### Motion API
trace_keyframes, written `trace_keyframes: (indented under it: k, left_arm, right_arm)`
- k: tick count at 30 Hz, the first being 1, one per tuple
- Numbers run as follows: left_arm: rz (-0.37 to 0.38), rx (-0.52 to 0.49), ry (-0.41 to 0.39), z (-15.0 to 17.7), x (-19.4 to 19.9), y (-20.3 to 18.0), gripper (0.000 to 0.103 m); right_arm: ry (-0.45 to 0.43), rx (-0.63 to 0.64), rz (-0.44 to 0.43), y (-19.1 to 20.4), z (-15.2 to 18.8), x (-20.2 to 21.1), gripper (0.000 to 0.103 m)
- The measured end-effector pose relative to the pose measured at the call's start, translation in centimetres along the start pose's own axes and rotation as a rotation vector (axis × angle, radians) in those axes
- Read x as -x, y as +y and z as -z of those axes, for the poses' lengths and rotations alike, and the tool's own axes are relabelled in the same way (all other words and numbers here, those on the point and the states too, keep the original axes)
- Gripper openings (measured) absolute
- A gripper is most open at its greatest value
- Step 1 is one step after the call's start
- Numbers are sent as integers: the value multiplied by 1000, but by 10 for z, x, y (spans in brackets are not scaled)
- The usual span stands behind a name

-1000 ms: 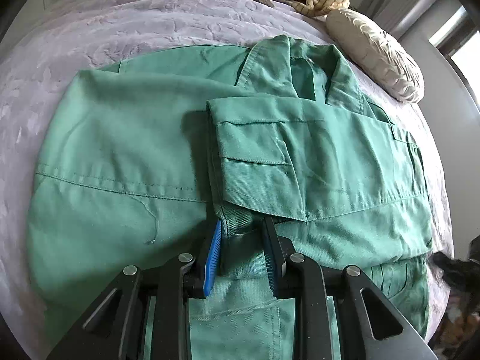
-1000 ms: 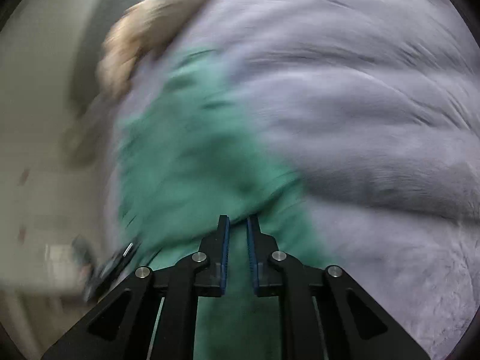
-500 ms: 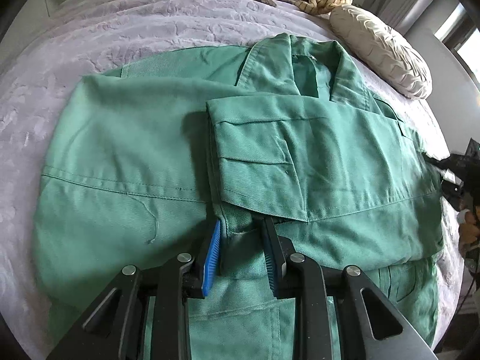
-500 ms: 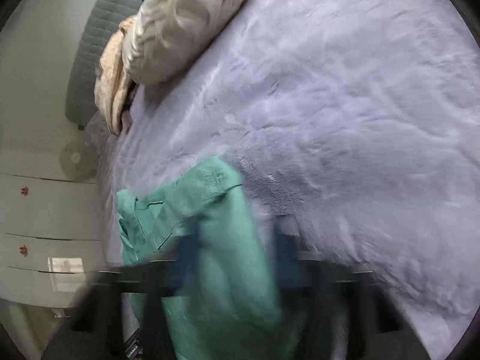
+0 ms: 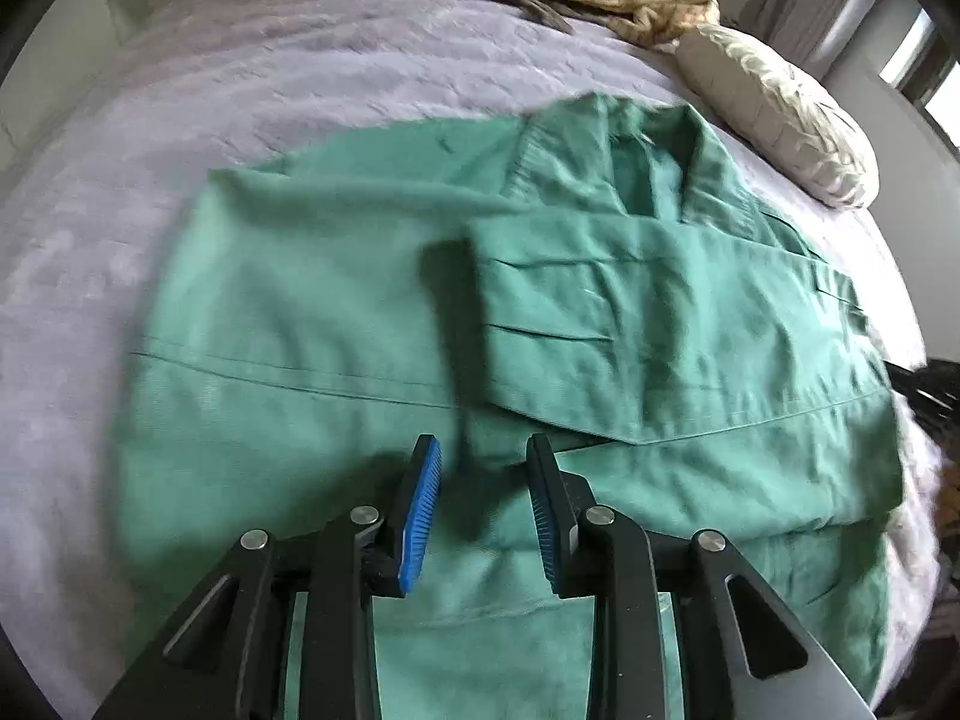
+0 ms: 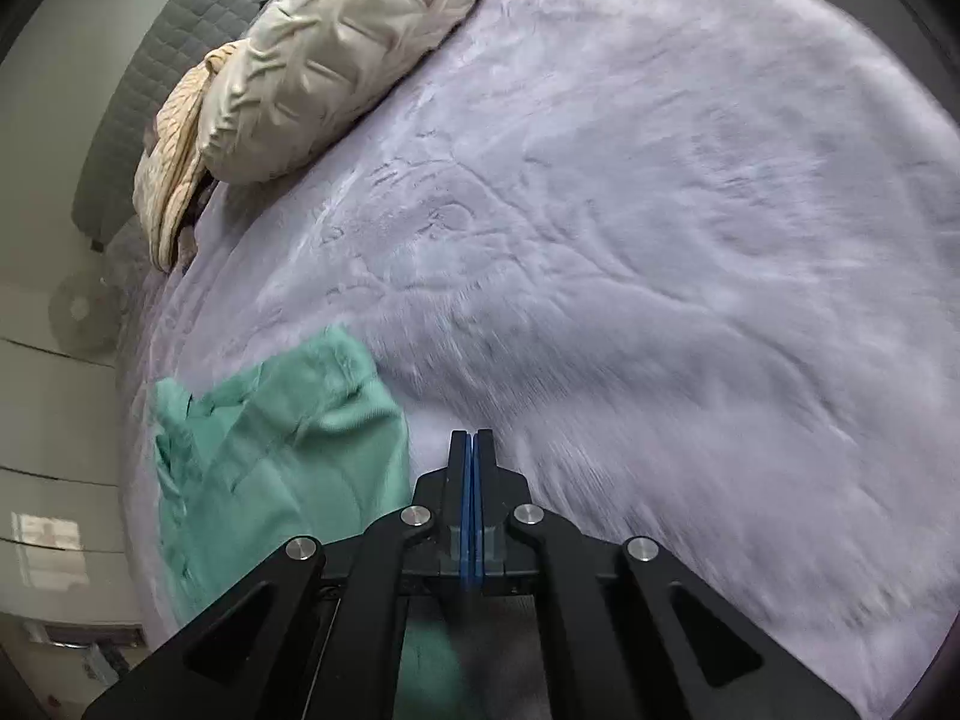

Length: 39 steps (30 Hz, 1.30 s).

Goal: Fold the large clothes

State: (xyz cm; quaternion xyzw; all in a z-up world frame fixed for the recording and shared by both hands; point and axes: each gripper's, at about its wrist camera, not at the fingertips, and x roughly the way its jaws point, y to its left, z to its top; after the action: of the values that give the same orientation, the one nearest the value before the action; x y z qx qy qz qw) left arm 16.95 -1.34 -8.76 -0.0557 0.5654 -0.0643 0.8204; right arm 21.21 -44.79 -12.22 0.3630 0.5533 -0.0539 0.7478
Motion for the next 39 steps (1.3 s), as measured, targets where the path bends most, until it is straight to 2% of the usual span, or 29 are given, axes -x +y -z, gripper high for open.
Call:
trace_keyframes:
  k: [1,5,10,12,14,15,16,19,24,26,28,29,30,32,33,34,36,38,39]
  left_arm:
    - [-10,0,-8,0,5,2,32]
    - [20,0,-31,-3,20,4,32]
    - [18,-51,2,0,-2,-17,32]
    - [-3,-43,32,5,-19,-18,32]
    - [17,-24,8,8,-23,-13,33]
    - [24,-23,7,8,-23,-11,33]
    - [27,-25,8,8,-22,-10,34]
    - [-44,-47,2,8,-18,-9,57]
    - [-38,-24,16,12,-12,-1,57]
    - [-48,-22,20,13,-11,-1,57]
    - [-63,-22,26,15,-10,-4,57]
    - [-72,-26,29,19,-6,-5,57]
    - [-77,-29,31,22,-3,-6,57]
    - [-88,-27,38,23,0,-7,57]
    - [-89,-24,40,23,1,-6,57]
    - [-91,-17,37,23,5,-7,57]
    - [-87,-19,20,23,10,-11,57]
    - [-90,-33,9,19,8,-16,57]
    - [-96,-37,13,19,6,-17,57]
  right_arm:
    - [-12,32,9,3,6,12,5]
    - [7,157,-20,21,40,42,6]
    - [63,284,-45,45,75,43,6]
    - [80,333,-2,49,86,35,6]
    - [108,349,59,38,94,22,5]
    - [124,348,92,28,97,16,0]
    - [138,342,91,18,101,12,0]
    - [134,306,66,1,109,19,0]
    - [150,260,65,-8,120,36,0]
    - [169,227,59,-13,125,39,3]
    - [178,174,32,-20,128,44,4]
    - [175,125,-12,-26,129,48,4]
    - [173,88,-49,-27,128,49,6]
    - [162,-17,-130,-37,125,52,22]
    - [150,-63,-153,-43,124,52,39]
    - [135,-116,-178,-49,123,52,47]
    - [115,-221,-226,-64,120,48,47]
    - [92,-312,-270,-77,120,44,26]
    - [87,-351,-284,-82,120,42,6]
